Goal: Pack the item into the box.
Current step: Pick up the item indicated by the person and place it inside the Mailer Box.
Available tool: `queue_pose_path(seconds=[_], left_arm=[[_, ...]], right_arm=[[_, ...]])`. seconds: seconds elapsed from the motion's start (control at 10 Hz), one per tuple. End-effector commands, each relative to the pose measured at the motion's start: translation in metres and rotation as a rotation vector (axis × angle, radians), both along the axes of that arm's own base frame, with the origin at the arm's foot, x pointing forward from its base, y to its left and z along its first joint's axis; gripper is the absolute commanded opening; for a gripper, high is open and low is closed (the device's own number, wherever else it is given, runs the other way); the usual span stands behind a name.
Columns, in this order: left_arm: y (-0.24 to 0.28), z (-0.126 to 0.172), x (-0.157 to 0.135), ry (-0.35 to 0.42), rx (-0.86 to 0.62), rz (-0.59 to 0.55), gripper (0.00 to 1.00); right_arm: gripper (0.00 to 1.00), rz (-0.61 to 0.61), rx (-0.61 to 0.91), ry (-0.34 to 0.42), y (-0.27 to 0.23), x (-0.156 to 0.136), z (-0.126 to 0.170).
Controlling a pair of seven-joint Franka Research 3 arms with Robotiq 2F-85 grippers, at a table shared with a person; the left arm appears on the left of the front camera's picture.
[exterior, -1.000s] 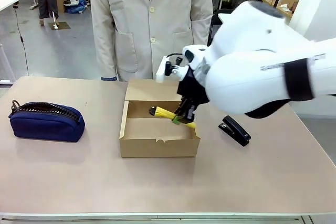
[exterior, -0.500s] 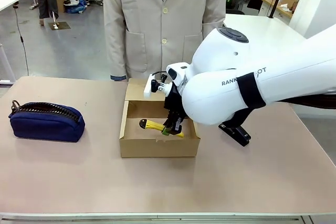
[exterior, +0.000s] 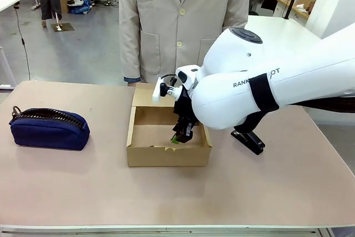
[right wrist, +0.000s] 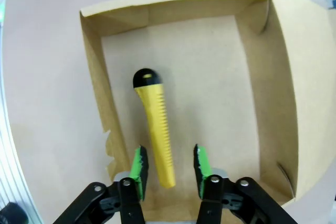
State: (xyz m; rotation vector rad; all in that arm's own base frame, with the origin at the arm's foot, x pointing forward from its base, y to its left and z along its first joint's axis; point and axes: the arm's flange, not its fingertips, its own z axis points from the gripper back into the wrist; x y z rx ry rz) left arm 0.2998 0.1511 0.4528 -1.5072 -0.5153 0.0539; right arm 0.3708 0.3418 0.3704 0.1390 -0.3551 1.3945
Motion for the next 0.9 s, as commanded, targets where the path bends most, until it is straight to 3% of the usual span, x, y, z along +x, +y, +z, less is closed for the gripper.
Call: queue_pose_path(seconds=[0.0,0.5,0.6,0.8], left_arm=[[-0.001,0.003,0.0,-0.029,-0.017,0.002,1.0],[-0.001,0.003,0.0,-0.029,-0.017,0.002,1.0],[-0.001,0.003,0.0,-0.029,-0.017,0.002,1.0],[-0.001,0.003,0.0,-0.029,-0.017,0.002,1.0]], right_arm=[[1.0,0.019,0.032,0.005,-0.001,0.003,0.004],[1.0,-0.004,0.065,-0.015,-0.005,0.005,0.01],[1.0,-0.082,0.104,0.024,-0.016,0.007,0.026],[1.0,-0.441,0.225,0.13,-0.063,0.014,0.093]])
